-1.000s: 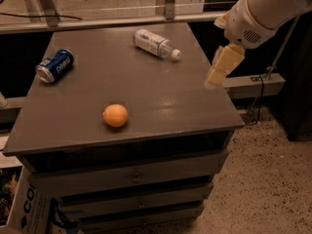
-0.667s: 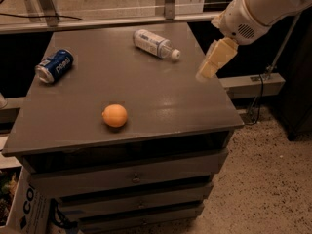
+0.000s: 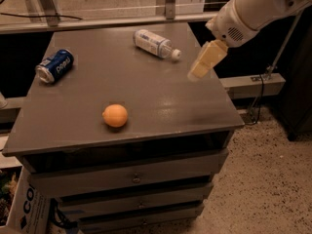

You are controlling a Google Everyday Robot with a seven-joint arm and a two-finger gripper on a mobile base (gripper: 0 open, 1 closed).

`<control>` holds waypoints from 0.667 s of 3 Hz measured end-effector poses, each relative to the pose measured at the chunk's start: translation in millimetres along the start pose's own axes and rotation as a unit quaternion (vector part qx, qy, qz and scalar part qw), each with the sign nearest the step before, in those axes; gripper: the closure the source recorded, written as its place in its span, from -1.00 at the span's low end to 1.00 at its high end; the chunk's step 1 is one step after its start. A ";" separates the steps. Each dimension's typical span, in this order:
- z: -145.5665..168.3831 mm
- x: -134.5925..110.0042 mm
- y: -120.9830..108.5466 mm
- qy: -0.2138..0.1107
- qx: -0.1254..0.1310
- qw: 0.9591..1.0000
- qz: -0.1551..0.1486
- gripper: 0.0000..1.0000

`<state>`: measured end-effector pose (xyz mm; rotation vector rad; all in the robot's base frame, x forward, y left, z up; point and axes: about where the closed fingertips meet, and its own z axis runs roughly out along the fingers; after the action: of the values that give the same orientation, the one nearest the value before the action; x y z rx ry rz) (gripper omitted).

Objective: Move blue plastic bottle near pepsi can

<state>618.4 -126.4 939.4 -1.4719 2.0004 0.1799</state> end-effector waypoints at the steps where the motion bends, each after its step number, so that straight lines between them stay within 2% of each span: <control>1: 38.0 -4.9 -20.1 -0.006 0.006 0.999 0.032 -1.00; 2: 76.8 -16.9 -44.6 -0.024 0.016 0.998 0.055 -1.00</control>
Offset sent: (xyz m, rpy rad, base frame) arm 0.1230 0.0496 -0.0560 0.1426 -0.0137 -0.1484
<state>692.7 -93.5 899.9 -1.3253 2.0380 0.2265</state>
